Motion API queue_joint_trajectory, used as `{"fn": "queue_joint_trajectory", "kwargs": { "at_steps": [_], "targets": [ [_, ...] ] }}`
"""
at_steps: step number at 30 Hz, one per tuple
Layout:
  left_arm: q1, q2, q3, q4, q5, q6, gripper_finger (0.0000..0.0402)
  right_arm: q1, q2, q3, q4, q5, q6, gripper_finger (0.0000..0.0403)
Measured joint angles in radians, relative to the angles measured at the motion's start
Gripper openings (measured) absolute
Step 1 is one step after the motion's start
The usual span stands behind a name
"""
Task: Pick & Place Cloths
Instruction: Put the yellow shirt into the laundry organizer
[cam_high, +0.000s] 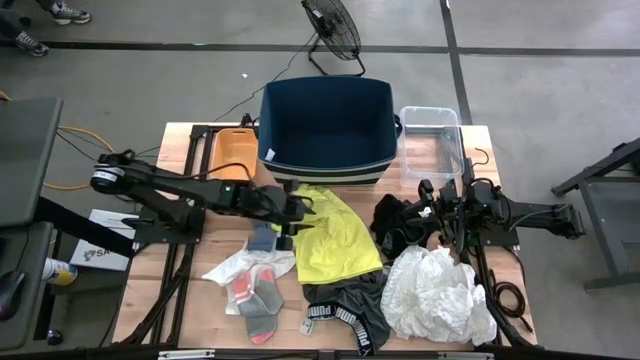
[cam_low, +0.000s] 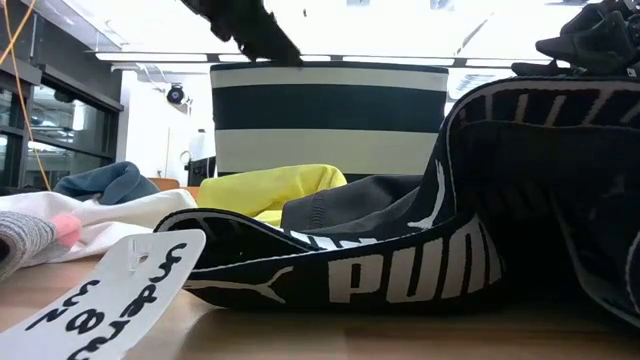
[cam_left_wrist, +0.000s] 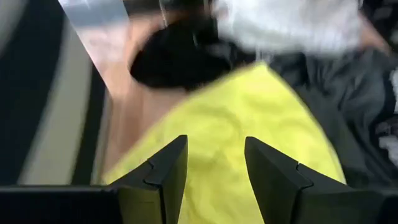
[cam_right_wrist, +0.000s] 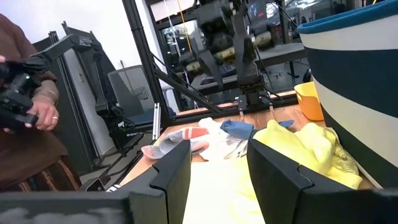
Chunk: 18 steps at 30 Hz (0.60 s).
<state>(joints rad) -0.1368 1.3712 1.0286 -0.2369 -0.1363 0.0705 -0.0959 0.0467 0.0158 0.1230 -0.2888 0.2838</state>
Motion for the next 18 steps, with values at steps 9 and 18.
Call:
{"fn": "queue_joint_trajectory", "kwargs": {
  "at_steps": [9, 18],
  "targets": [
    [0.039, 0.147, 0.071, -0.117, -0.051, 0.021, 0.0159, 0.000, 0.000, 0.000, -0.001, 0.000, 0.000, 0.0149],
    [0.039, 0.223, 0.072, -0.102, -0.168, 0.165, 0.0248, 0.000, 0.000, 0.000, -0.005, 0.000, 0.000, 0.0149]
  ]
}}
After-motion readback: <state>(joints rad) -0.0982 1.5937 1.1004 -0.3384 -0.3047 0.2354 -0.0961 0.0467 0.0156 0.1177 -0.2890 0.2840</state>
